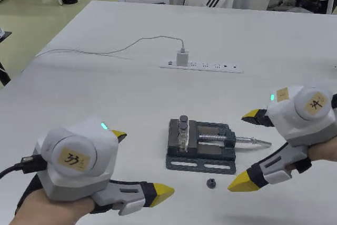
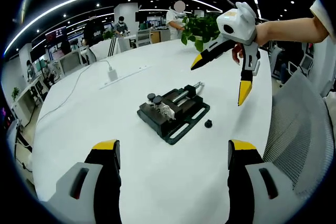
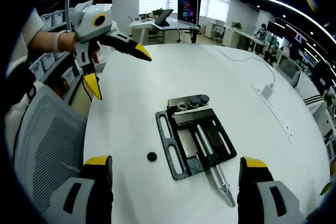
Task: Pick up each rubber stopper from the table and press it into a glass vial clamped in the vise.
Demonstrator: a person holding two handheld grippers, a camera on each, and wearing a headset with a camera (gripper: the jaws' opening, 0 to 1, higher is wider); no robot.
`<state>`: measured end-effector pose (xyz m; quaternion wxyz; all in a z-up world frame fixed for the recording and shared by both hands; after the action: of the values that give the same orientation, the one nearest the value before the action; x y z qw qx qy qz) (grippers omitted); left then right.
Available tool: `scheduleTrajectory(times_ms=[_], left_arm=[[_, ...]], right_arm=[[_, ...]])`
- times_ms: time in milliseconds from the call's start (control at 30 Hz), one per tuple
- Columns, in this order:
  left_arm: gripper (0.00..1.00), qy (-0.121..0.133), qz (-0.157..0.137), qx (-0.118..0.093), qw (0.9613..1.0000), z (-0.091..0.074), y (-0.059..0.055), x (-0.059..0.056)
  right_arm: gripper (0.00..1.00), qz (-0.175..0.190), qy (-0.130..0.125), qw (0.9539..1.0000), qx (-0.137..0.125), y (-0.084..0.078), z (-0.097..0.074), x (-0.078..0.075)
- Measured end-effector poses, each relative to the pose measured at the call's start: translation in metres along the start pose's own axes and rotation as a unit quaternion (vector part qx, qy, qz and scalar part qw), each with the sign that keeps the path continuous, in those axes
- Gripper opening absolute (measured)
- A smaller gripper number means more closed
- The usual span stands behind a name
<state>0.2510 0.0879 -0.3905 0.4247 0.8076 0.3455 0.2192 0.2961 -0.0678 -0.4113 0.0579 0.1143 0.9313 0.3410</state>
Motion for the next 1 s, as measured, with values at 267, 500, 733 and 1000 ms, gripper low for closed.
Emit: scheduleTrajectory(times_ms=[267,500,733,1000], left_arm=[[0.80,-0.032,0.038,0.020,0.9986,0.009,0.003,-0.008],[0.77,-0.076,0.086,0.048,0.9922,0.020,0.003,-0.019],[0.66,-0.111,0.123,0.085,0.9824,0.036,0.007,-0.028],[0.56,-0.161,0.177,0.108,0.9650,0.059,0.018,-0.045]], right_arm=[[0.99,0.025,-0.006,0.9995,-0.017,-0.015,-0.010,0.010],[0.99,0.053,-0.019,0.9980,-0.029,-0.031,-0.024,0.015],[0.99,0.094,-0.041,0.9931,-0.057,-0.046,-0.038,0.016],[0.96,0.117,-0.048,0.9899,-0.066,-0.060,-0.046,0.025]])
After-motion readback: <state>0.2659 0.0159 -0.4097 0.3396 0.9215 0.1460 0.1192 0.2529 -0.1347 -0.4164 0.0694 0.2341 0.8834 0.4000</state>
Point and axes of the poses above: the centre of the closed fingertips' face, and the gripper's own axes: z roughly forward along the fingers, x roughly to its left, y roughly out of its top, the point moved 1 cm from there along -z, roughly backward along the fingers, and after that the axes turned 2 degrees about z, right-handed, at the moved point
